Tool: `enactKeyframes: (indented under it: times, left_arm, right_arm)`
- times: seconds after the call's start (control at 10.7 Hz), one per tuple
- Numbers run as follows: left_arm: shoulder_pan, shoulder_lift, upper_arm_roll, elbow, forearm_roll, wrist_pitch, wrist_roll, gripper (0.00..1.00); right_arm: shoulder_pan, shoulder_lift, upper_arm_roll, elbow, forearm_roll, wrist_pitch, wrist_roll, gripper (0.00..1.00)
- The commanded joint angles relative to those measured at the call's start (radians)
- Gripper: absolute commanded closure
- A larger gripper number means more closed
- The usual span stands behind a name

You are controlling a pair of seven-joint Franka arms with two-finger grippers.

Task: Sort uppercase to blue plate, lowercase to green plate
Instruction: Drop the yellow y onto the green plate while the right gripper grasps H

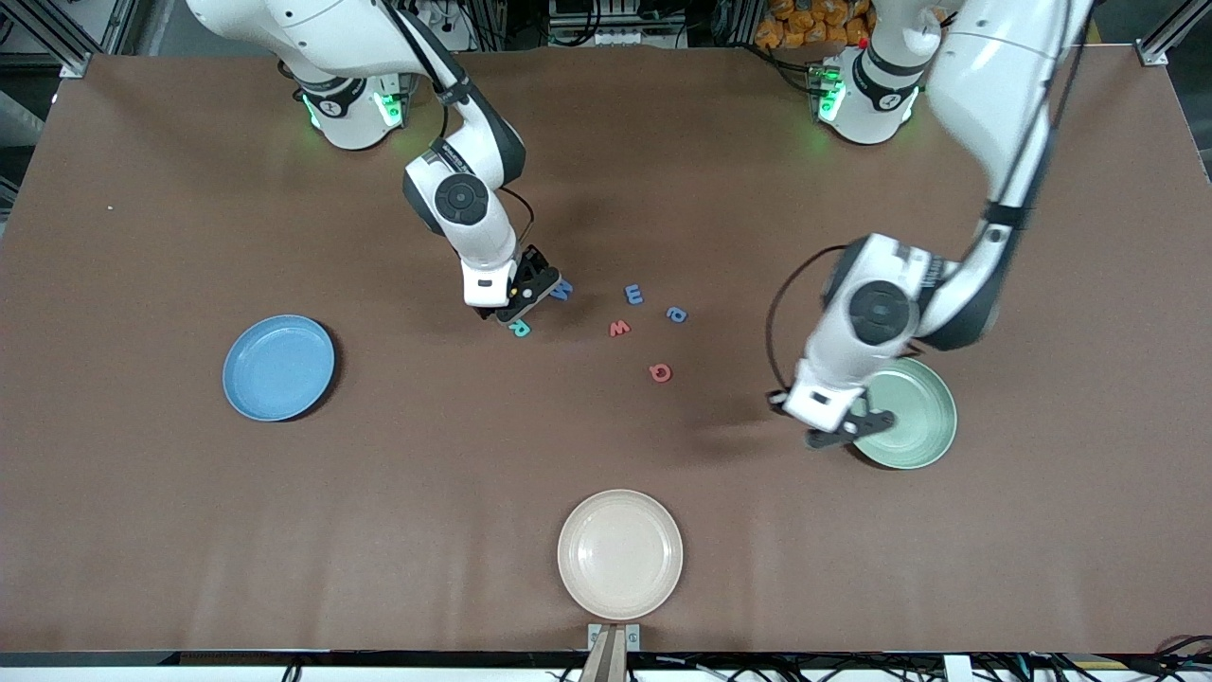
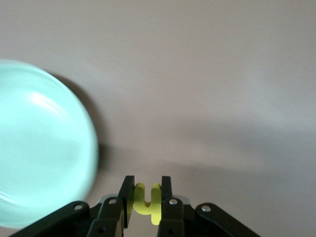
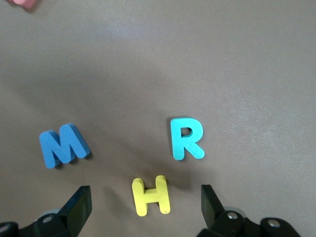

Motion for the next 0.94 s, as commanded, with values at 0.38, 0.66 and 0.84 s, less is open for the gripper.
enactKeyframes:
  times: [0.38, 0.66, 0.84]
  left_arm:
    - [0.219, 0.056, -0.013, 0.006, 0.012, 0.0, 0.437, 0.19]
    - [0.179, 0.016, -0.034, 0.007, 0.006, -0.022, 0.412, 0.0]
    - [0.136, -0.019, -0.078, 0.006, 0.0, -0.054, 0.38, 0.0]
  right_arm:
    - [-0.013, 0.015, 0.002, -0.035, -0.036, 0.075, -0.049, 0.11]
    - [-0.013, 0.021, 0.0, -0.046, -0.034, 0.075, -0.049, 0.19]
    - [-0.013, 0.023, 0.0, -0.046, -0.031, 0.075, -0.048, 0.33]
